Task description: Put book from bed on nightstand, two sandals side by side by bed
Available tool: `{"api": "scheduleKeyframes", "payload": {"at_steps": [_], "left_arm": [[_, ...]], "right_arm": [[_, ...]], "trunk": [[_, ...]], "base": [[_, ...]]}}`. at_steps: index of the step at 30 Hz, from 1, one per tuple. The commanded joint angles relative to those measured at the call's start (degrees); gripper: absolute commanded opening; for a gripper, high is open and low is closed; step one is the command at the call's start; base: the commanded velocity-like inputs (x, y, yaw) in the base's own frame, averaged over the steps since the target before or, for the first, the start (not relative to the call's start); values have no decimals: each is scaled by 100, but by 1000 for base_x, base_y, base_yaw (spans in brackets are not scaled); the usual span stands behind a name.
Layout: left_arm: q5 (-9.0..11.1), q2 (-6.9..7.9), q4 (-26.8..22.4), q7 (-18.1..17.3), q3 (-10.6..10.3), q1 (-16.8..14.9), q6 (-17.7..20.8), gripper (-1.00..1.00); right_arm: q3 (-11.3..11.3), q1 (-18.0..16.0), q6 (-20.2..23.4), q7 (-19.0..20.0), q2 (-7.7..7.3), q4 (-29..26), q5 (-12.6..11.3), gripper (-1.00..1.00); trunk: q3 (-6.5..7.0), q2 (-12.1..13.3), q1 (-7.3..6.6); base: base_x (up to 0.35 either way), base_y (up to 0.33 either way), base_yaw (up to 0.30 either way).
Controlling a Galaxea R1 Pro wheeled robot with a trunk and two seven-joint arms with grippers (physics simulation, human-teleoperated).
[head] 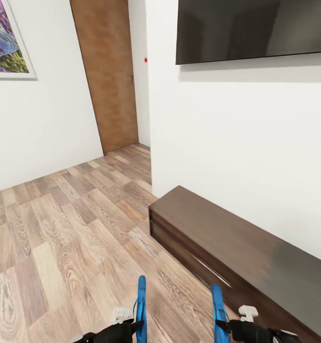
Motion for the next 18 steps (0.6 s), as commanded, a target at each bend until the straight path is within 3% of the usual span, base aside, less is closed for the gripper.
{"api": "scheduleKeyframes", "payload": {"at_steps": [1, 18], "left_arm": [[24, -2, 3, -18, 11, -4, 32, -100], [24, -10, 3, -15, 11, -2, 32, -100]], "right_arm": [[-49, 0, 45, 31, 3, -11, 36, -100], [-49, 0, 45, 28, 3, -11, 42, -100]], "trunk": [[-5, -2, -1], [-5, -2, -1]], "base": [[0, 0, 292], [0, 0, 292]]}}
